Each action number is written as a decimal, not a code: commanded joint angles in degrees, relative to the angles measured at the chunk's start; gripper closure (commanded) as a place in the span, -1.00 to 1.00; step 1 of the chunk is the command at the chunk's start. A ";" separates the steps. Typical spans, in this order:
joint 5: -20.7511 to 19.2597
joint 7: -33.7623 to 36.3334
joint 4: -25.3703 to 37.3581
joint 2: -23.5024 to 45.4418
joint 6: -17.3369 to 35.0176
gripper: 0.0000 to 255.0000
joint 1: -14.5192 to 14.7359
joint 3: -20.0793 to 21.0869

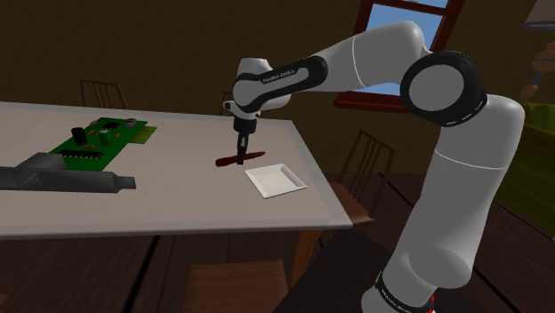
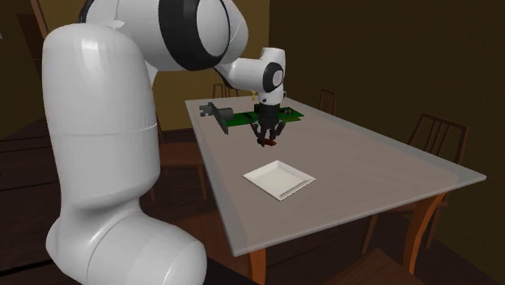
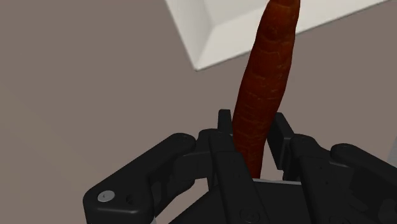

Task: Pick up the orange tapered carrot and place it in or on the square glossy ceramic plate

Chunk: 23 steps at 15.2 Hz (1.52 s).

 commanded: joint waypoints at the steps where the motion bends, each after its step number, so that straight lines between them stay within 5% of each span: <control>1: 0.07 -2.00 -4.60 -3.31 1.18 1.00 -1.02 -0.81; 9: -1.08 -9.54 -19.70 -15.89 3.29 1.00 -5.00 -4.86; 23: 0.21 -10.92 -24.69 -11.22 12.86 1.00 -4.82 -5.06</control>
